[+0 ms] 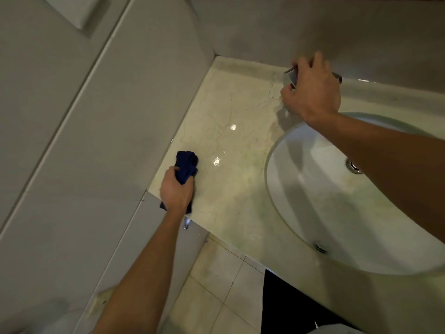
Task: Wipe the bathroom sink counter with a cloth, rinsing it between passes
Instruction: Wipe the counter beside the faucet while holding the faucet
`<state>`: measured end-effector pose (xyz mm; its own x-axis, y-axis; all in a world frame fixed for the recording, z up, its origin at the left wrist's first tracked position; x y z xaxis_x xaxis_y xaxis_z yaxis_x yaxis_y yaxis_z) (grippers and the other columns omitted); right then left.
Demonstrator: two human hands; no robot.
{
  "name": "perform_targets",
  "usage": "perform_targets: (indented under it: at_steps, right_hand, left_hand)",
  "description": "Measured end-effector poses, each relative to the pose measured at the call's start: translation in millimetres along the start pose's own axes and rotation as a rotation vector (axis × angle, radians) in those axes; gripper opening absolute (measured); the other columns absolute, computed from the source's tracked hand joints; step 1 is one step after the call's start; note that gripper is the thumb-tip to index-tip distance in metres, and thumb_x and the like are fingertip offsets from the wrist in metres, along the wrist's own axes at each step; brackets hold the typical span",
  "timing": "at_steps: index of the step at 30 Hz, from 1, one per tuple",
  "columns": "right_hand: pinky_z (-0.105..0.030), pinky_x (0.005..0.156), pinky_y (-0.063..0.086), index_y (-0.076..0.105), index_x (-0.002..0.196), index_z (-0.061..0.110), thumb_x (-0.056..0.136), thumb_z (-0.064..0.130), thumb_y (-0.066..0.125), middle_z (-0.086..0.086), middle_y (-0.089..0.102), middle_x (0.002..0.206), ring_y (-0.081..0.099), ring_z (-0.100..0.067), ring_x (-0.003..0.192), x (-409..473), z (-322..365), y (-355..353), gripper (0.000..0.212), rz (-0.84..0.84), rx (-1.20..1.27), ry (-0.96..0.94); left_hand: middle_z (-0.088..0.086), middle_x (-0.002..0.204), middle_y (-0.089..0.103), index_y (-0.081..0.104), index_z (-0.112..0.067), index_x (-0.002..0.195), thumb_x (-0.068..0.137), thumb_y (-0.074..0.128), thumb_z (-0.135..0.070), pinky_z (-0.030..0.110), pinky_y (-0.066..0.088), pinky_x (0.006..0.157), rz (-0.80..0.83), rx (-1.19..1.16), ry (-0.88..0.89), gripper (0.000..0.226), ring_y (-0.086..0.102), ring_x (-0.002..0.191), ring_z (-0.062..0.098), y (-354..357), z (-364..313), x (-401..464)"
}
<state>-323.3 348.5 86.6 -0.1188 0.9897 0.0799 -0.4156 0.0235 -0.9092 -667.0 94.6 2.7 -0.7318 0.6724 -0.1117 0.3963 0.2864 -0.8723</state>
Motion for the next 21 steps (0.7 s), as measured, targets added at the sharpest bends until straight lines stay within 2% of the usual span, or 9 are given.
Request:
perform_targets:
  at_steps: [3,7,9,12,16,18,21]
  right_hand:
    - [-0.049,0.094,0.050,0.051,0.135,0.011,0.094,0.035,0.059,-0.019,0.048,0.134,0.051,-0.038,0.120,0.6,0.7,1.7,0.048,0.011,-0.012,-0.007]
    - [-0.050,0.098,0.049,0.049,0.136,0.010,0.095,0.037,0.059,-0.021,0.048,0.135,0.051,-0.039,0.120,-0.2,0.6,-0.2,0.050,0.011,-0.001,-0.015]
    - [-0.051,0.097,0.048,0.050,0.135,0.010,0.094,0.037,0.059,-0.022,0.048,0.133,0.051,-0.040,0.119,-0.2,-0.1,-0.3,0.050,0.009,-0.006,-0.022]
    - [-0.052,0.094,0.048,0.051,0.134,0.010,0.092,0.035,0.060,-0.022,0.048,0.132,0.050,-0.042,0.119,-1.0,0.3,-1.6,0.049,0.020,0.005,-0.021]
    - [-0.052,0.092,0.048,0.051,0.134,0.011,0.091,0.034,0.060,-0.022,0.048,0.131,0.050,-0.042,0.118,-2.3,0.5,-4.2,0.050,0.026,0.018,-0.007]
    - [-0.052,0.093,0.049,0.051,0.136,0.012,0.092,0.034,0.061,-0.022,0.048,0.132,0.050,-0.041,0.119,-2.6,1.8,-4.8,0.050,0.032,0.025,-0.006]
    - [-0.051,0.092,0.049,0.051,0.136,0.013,0.092,0.033,0.061,-0.021,0.047,0.131,0.051,-0.040,0.118,-2.8,2.8,-6.2,0.049,0.034,0.029,0.002]
  left_hand:
    - [-0.005,0.092,0.067,0.058,-0.020,0.114,0.088,0.062,-0.031,0.028,0.045,0.066,-0.022,-0.027,-0.058,0.029,0.065,0.080,0.018,32.3,-25.3,-44.1]
    - [-0.008,0.087,0.063,0.055,-0.024,0.112,0.087,0.064,-0.033,0.030,0.049,0.064,0.099,-0.115,-0.037,0.028,0.062,0.075,0.016,80.3,-87.7,-112.2]
    - [-0.007,0.086,0.063,0.056,-0.024,0.106,0.088,0.066,-0.032,0.029,0.050,0.063,0.200,-0.208,0.006,0.022,0.062,0.075,0.016,104.7,-123.2,-143.7]
    - [-0.004,0.079,0.060,0.056,-0.020,0.091,0.088,0.059,-0.034,0.026,0.046,0.060,0.441,-0.394,0.063,0.015,0.059,0.073,0.017,123.0,-159.7,-172.0]
    - [0.001,0.078,0.062,0.061,-0.014,0.088,0.085,0.058,-0.025,0.032,0.048,0.067,0.675,-0.579,-0.024,0.012,0.059,0.075,0.018,114.9,-155.5,-173.7]
    - [-0.002,0.073,0.062,0.062,-0.013,0.084,0.089,0.061,-0.015,0.029,0.047,0.064,0.725,-0.581,-0.026,0.005,0.059,0.071,0.014,98.8,-147.9,-166.1]
    - [0.001,0.075,0.065,0.064,-0.012,0.083,0.094,0.059,-0.003,0.022,0.048,0.061,0.767,-0.600,-0.088,0.016,0.061,0.073,0.012,74.0,-138.3,-145.2]
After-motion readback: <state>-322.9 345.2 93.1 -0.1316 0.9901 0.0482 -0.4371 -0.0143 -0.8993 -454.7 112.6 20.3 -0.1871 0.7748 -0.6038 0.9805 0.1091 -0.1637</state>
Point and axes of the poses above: each hand's wrist, its own x-axis towards the middle knuckle, its own y-axis out of the palm, z = x × y, the point moved 7 cm from there along x, towards the middle knuckle
